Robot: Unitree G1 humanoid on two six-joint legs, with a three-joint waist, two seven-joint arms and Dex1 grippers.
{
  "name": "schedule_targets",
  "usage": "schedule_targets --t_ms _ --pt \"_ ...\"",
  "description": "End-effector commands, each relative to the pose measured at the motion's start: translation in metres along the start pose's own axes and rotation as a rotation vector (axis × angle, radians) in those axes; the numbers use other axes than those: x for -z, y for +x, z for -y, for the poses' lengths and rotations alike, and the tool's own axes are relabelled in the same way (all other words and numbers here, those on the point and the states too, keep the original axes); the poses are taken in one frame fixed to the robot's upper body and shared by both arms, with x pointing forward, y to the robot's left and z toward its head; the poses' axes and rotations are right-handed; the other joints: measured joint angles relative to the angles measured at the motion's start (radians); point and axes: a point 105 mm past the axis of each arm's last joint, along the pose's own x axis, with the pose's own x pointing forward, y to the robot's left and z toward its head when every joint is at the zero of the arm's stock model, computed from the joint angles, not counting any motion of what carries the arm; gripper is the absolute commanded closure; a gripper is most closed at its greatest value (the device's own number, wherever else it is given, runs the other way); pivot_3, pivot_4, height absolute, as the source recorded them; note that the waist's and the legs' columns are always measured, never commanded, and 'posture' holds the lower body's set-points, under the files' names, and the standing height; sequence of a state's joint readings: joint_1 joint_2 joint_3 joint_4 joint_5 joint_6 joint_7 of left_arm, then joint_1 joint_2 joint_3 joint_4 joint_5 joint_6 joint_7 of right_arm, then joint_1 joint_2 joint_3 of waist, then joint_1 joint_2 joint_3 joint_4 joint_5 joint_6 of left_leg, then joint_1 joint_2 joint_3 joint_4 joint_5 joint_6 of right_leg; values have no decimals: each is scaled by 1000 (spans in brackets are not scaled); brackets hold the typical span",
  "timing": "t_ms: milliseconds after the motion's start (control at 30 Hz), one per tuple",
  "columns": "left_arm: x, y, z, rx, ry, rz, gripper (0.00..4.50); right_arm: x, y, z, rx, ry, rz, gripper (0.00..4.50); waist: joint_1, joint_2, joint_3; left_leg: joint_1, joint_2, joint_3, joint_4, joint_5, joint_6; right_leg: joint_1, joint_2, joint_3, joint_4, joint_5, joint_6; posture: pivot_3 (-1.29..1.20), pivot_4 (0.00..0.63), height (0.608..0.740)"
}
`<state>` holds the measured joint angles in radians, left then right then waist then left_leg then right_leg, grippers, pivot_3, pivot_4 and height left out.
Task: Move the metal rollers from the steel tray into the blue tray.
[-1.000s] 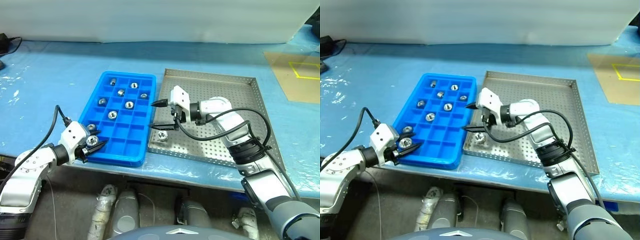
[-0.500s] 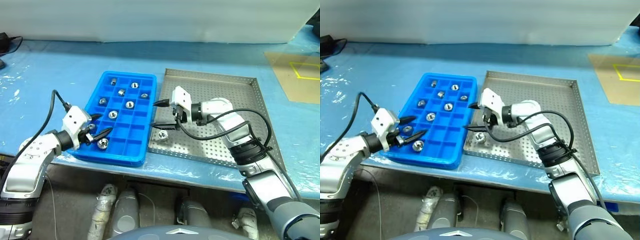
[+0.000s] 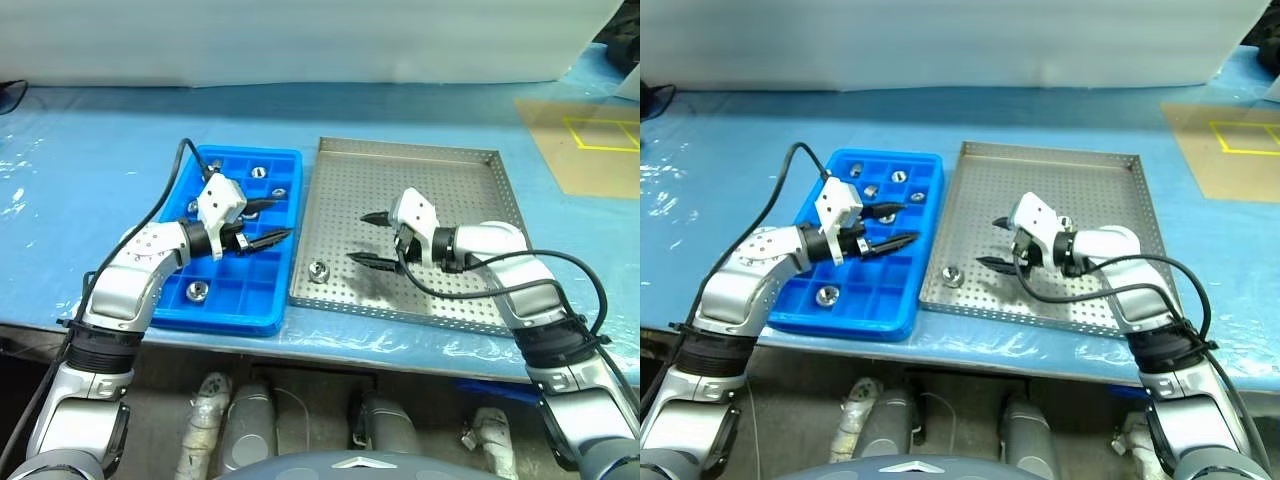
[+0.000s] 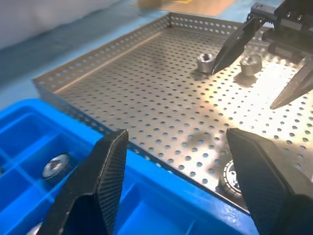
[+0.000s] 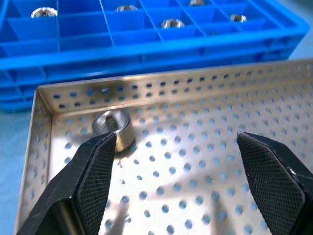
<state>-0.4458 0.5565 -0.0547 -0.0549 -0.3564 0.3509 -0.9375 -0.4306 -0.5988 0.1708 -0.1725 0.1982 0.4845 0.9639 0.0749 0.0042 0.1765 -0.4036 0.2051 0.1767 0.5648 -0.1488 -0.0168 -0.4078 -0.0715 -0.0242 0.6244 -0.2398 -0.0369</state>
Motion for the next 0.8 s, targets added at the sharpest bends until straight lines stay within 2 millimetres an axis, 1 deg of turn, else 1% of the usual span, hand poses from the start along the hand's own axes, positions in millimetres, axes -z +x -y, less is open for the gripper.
schedule_targets --t_ms 33,133,200,333,433,567,667,800 --pt "-7 -2 5 79 15 27 1146 -14 2 -4 3 -28 44 430 -10 0 0 0 0 0 0 0 0 0 0 0 0 0 0 -79 150 740" --pt "-4 -9 15 164 -8 28 1146 -7 11 -9 -19 -13 30 430 -14 0 0 1 0 0 1 0 0 0 0 0 0 0 0 -70 150 740" --pt "7 -15 23 207 -12 -7 1146 -4 19 -13 -49 2 30 430 -15 0 0 1 1 0 0 0 0 1 0 0 1 0 0 -53 150 740" --pt "14 -29 35 261 -45 -38 1146 7 35 -11 -71 20 8 430 -10 0 0 0 1 0 1 0 1 1 -1 0 0 0 0 -14 150 740" --pt "22 -38 35 251 -35 -84 1146 7 45 -11 -101 30 22 430 -5 0 0 0 0 0 1 0 1 1 -1 0 0 0 0 19 150 740" --pt "21 -46 37 238 -46 -87 1146 7 55 -17 -146 -1 18 430 0 0 0 0 0 0 1 0 1 1 -1 -1 1 0 0 48 150 740" --pt "23 -49 39 222 -50 -96 1146 3 59 -24 -192 -4 36 430 2 0 0 0 0 0 1 0 1 1 -1 -1 0 0 0 72 150 740" --pt "24 -51 40 200 -55 -94 1146 2 61 -28 -227 -21 32 430 6 0 0 0 0 0 1 0 1 1 -1 -1 0 0 0 86 150 740"
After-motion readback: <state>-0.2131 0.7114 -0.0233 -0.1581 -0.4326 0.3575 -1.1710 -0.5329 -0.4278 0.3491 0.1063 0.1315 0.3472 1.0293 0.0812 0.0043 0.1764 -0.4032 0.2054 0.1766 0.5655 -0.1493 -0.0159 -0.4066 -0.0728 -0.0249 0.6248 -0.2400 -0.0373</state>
